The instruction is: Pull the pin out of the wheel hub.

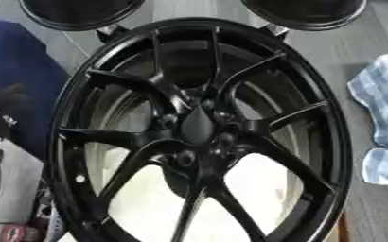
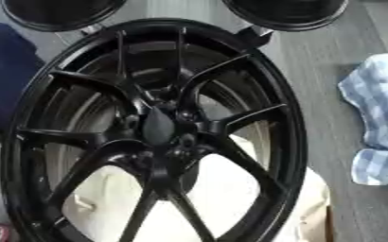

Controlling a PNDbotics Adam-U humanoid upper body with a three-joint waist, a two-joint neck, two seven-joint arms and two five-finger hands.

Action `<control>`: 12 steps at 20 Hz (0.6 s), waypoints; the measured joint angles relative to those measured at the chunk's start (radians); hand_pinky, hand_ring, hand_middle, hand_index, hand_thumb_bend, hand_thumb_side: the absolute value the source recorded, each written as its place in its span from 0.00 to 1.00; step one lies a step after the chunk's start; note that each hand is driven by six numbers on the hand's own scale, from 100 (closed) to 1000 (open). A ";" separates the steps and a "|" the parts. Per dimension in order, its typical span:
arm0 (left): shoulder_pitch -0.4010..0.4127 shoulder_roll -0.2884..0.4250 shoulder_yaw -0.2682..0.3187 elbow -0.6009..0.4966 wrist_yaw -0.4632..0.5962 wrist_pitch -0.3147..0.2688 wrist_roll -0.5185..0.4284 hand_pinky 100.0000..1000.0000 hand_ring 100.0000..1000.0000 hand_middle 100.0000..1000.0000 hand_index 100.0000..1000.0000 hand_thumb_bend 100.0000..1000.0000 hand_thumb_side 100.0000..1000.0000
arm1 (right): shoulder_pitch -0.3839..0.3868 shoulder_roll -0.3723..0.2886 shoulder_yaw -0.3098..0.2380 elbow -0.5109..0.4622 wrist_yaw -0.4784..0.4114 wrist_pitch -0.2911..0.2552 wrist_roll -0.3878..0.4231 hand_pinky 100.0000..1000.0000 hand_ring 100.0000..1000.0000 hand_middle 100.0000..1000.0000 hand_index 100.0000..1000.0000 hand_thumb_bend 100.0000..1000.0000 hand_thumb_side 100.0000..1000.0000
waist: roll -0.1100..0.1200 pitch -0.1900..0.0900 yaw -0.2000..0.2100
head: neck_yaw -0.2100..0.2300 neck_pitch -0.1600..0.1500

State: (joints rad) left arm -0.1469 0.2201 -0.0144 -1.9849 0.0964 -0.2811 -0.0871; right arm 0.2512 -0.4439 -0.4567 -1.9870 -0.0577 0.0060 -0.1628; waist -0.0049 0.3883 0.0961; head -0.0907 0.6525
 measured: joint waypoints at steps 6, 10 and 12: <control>-0.001 0.000 0.000 0.000 0.005 0.007 -0.007 0.79 0.90 0.64 0.78 0.00 0.67 | -0.032 -0.009 0.058 0.000 -0.128 -0.200 -0.019 0.78 0.63 0.63 0.55 0.05 0.32 | -0.009 -0.001 0.000 | 0.001 0.000; -0.004 0.001 -0.004 0.000 0.017 0.015 -0.015 0.79 0.90 0.64 0.78 0.00 0.67 | -0.079 -0.028 0.109 0.000 -0.173 -0.300 0.020 0.78 0.62 0.62 0.53 0.04 0.30 | -0.016 -0.006 0.002 | 0.003 0.000; -0.006 0.001 -0.006 0.000 0.022 0.018 -0.018 0.79 0.90 0.64 0.78 0.00 0.67 | -0.085 -0.030 0.122 0.000 -0.188 -0.322 0.035 0.78 0.62 0.62 0.53 0.04 0.30 | -0.017 -0.006 0.002 | 0.006 0.000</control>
State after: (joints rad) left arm -0.1525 0.2214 -0.0206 -1.9849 0.1184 -0.2634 -0.1047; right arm 0.1661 -0.4744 -0.3349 -1.9870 -0.2460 -0.3164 -0.1277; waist -0.0214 0.3819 0.0980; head -0.0852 0.6523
